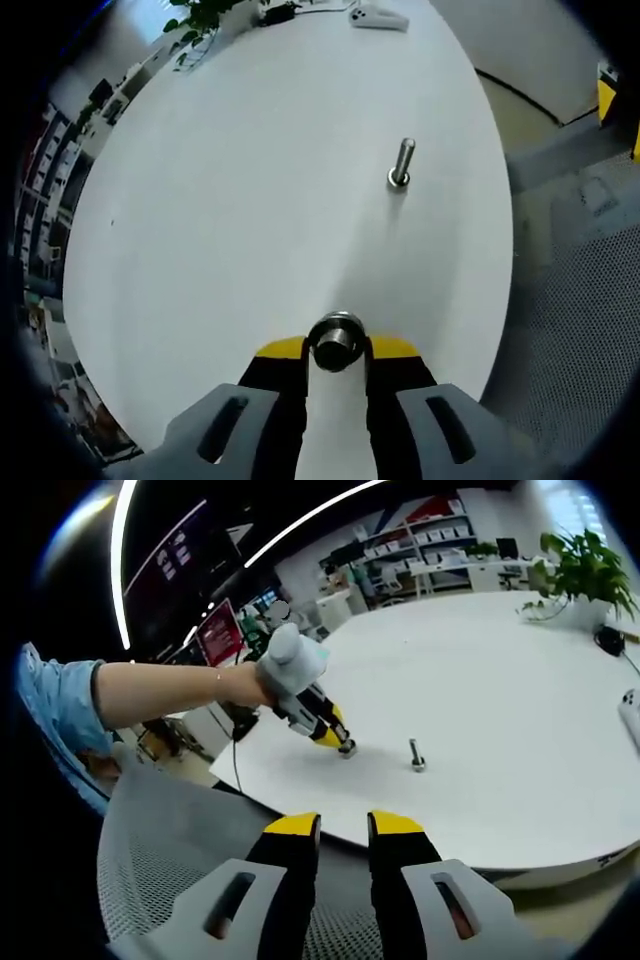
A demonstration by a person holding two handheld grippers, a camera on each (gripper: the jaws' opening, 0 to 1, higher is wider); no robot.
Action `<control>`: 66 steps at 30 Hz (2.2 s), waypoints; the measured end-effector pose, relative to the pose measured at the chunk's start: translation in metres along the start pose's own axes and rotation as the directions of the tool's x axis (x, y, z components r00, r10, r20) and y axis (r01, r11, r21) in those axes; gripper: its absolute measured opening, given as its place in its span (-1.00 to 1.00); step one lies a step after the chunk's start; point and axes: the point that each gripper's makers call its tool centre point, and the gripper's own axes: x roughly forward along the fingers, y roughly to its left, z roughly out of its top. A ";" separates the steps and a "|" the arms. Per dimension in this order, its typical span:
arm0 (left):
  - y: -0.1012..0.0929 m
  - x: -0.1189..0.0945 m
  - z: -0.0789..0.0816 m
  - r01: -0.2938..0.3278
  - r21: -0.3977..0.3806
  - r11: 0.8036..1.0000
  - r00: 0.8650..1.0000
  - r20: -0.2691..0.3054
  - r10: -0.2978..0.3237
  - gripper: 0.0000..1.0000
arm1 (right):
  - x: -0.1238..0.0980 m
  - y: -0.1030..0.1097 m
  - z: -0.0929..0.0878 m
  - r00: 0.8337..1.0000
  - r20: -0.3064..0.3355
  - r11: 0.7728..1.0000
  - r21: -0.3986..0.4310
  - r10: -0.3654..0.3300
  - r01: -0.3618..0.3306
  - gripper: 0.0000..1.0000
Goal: Place the washer onto the threaded stud by aligning its center hole with the stud, sliding it down to the base, and recovering from edge contact or off-axis alignment until the washer reaches the visible bottom stop.
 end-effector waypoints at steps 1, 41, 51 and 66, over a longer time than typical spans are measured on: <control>0.000 0.000 0.000 0.000 0.000 1.000 1.000 -0.001 0.000 -0.62 | 0.000 0.000 0.000 1.000 0.001 1.000 0.000 0.000 0.000 -0.56; 0.000 0.015 -0.003 0.011 0.015 1.000 0.999 -0.038 -0.010 -0.62 | 0.000 0.000 0.001 1.000 0.011 1.000 0.003 -0.001 0.001 -0.56; 0.000 0.017 -0.004 0.019 0.024 1.000 0.998 -0.052 -0.017 -0.62 | 0.000 0.000 0.002 1.000 0.014 1.000 0.005 -0.002 0.002 -0.56; -0.001 0.019 -0.003 0.023 0.017 1.000 0.997 -0.071 -0.022 -0.62 | 0.000 0.000 0.002 1.000 0.012 1.000 0.003 0.000 0.000 -0.56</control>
